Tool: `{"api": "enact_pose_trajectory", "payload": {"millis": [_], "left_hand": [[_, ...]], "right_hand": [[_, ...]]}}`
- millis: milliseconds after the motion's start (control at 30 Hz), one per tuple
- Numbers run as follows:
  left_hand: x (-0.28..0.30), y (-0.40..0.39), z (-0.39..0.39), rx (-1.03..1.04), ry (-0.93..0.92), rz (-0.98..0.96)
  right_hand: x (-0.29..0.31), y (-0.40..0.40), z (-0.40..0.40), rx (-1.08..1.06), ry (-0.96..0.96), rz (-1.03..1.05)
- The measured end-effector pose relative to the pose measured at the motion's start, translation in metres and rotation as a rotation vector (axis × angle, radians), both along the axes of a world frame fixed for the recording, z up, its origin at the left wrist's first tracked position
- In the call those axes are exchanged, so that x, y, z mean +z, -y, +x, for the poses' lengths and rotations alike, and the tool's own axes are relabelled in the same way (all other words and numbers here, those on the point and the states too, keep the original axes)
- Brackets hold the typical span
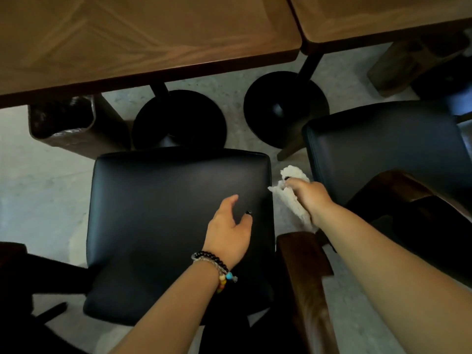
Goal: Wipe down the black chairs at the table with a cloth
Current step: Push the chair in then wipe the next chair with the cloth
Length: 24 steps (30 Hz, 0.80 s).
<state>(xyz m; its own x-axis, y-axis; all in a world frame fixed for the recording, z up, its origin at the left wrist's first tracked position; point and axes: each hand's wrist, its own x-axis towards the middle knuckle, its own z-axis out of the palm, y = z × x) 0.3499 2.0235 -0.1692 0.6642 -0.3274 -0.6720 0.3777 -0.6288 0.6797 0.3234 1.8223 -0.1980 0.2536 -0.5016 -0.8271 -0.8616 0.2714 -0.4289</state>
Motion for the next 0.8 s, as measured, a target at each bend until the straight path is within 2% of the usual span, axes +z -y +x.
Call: {"api": "enact_pose_trajectory", "payload": {"millis": [167, 300, 400, 533, 667, 800], "left_hand": [[-0.044, 0.017, 0.042, -0.182, 0.166, 0.132], [-0.081, 0.029, 0.08, -0.491, 0.266, 0.475], [-0.105, 0.043, 0.103, -0.644, 0.245, 0.674], [-0.122, 0.051, 0.108, -0.686, 0.241, 0.73], [-0.129, 0.048, 0.107, -0.707, 0.25, 0.738], [-0.132, 0.046, 0.104, -0.668, 0.284, 0.723]], "right_hand": [[-0.075, 0.009, 0.013, -0.2, -0.026, 0.147], [-0.128, -0.008, 0.016, -0.254, -0.069, 0.258], [-0.153, -0.016, 0.024, -0.312, -0.072, 0.204], [-0.165, 0.002, 0.058, -0.292, 0.008, -0.061], [-0.157, 0.027, 0.118, -0.116, 0.092, -0.196], [-0.148, 0.033, 0.155, 0.315, 0.276, -0.312]]}}
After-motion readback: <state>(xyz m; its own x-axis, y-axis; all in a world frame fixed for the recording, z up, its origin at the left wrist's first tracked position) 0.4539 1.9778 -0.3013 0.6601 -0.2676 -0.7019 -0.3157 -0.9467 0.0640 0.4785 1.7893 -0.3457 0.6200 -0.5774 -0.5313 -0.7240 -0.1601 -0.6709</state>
